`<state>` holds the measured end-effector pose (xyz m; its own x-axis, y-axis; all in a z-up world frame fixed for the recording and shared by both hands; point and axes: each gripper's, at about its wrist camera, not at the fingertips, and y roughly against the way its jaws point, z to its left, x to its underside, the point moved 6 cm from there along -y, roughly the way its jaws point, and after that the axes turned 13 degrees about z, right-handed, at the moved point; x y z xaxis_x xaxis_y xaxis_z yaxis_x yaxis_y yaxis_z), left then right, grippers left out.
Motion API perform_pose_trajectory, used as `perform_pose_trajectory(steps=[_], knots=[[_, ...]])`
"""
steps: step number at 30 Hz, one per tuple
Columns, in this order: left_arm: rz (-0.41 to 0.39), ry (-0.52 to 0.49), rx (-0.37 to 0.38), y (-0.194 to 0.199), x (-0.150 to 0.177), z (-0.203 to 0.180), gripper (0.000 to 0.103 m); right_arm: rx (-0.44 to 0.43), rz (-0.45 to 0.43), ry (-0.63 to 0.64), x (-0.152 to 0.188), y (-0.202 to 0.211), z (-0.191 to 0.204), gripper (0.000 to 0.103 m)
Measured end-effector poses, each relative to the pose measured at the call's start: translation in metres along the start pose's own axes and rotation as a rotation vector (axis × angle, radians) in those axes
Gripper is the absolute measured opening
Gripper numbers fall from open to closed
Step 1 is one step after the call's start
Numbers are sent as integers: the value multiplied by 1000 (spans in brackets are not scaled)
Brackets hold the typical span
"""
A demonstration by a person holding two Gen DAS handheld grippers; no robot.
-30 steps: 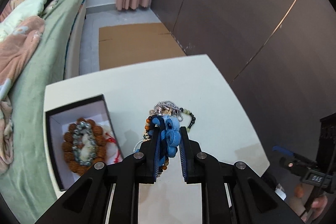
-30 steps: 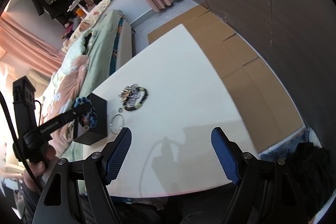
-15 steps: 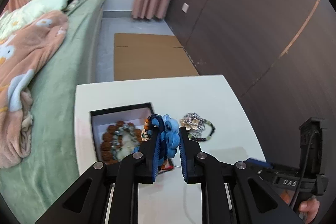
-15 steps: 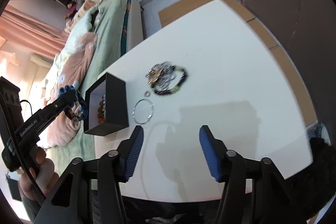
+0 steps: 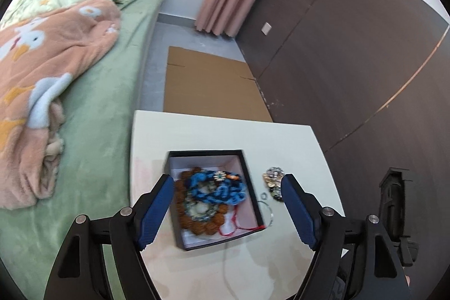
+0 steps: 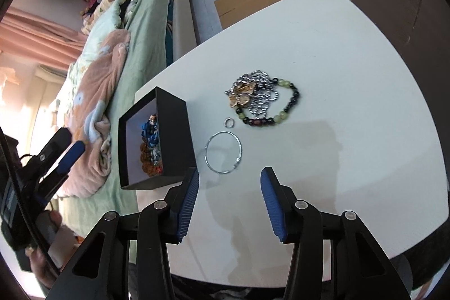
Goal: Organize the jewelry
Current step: 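Carry the blue knotted bracelet into the box and open the left tool, then grasp the silver hoop with the right tool, then carry the silver hoop into the box and open the right tool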
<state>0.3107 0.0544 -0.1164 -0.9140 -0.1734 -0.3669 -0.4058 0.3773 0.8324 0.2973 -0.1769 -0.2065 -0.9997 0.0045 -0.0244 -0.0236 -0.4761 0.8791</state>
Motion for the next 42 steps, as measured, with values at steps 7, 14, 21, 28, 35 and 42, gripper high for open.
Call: perform_pose_trajectory(steps=[7, 14, 21, 28, 35, 42], knots=[[-16, 34, -19, 15, 14, 30, 79, 94, 35, 3, -5, -27, 8, 48], [-24, 71, -29, 26, 26, 52, 79, 161, 59, -15, -9, -42, 2, 37], [-24, 90, -55, 38, 43, 72, 79, 300, 52, -13, -10, -54, 8, 27], [-24, 101, -56, 39, 47, 76, 79, 300, 49, -13, -5, -45, -2, 3], [-23, 79, -47, 35, 43, 64, 79, 111, -45, -53, 2, 10, -19, 3], [-35, 50, -53, 36, 36, 52, 79, 35, -108, 8, -5, 51, 6, 3]])
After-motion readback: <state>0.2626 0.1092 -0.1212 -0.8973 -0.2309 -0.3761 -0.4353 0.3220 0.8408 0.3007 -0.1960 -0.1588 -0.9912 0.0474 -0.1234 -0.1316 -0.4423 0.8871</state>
